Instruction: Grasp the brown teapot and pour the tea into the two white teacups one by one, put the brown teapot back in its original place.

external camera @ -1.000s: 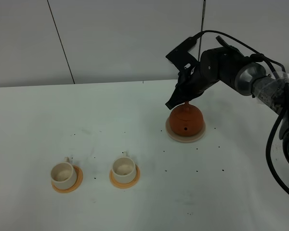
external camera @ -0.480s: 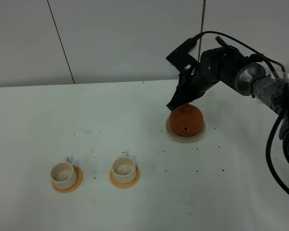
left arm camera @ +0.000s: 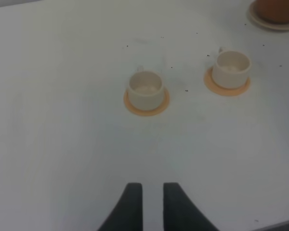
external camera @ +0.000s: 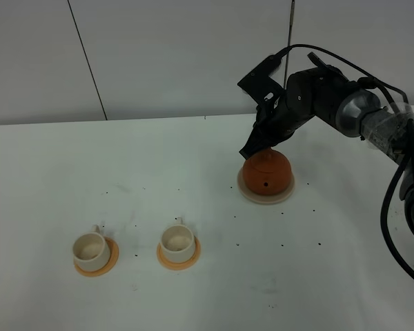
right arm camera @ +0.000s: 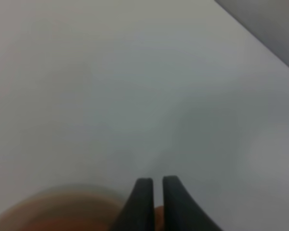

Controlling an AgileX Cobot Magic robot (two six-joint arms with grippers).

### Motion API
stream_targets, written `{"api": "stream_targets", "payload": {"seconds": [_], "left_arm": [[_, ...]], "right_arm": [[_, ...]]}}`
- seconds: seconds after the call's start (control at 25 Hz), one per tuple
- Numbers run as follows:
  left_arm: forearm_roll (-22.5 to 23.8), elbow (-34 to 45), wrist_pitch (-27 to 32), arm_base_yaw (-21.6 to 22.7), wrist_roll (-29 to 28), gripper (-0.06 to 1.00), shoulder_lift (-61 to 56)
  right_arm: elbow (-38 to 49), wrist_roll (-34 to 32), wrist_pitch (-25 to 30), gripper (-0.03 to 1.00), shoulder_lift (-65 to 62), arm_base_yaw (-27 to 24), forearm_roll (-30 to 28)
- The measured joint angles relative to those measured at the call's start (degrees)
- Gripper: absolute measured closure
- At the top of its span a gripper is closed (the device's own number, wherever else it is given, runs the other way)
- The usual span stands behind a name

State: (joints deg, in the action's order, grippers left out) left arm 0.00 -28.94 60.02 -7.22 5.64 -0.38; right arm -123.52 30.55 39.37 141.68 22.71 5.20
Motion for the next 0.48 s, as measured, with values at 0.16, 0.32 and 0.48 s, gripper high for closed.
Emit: {"api": "stream_targets", "payload": {"seconds": [0.16,0.32,0.48], "left_arm": [[0.0,0.0,0.0,0.0,0.0,0.77,0.0],[0.0,0.0,0.0,0.0,0.0,0.77,0.0],[0.0,0.0,0.0,0.0,0.0,0.77,0.0]], "right_arm": [[0.0,0.0,0.3,0.94,0.0,0.0,-0.1],[-0.1,-0.2,0.8,0.94,0.0,0.0,-1.2],[-0.1,-0.4,1.3,0.94,0.0,0.0,-1.6]]}}
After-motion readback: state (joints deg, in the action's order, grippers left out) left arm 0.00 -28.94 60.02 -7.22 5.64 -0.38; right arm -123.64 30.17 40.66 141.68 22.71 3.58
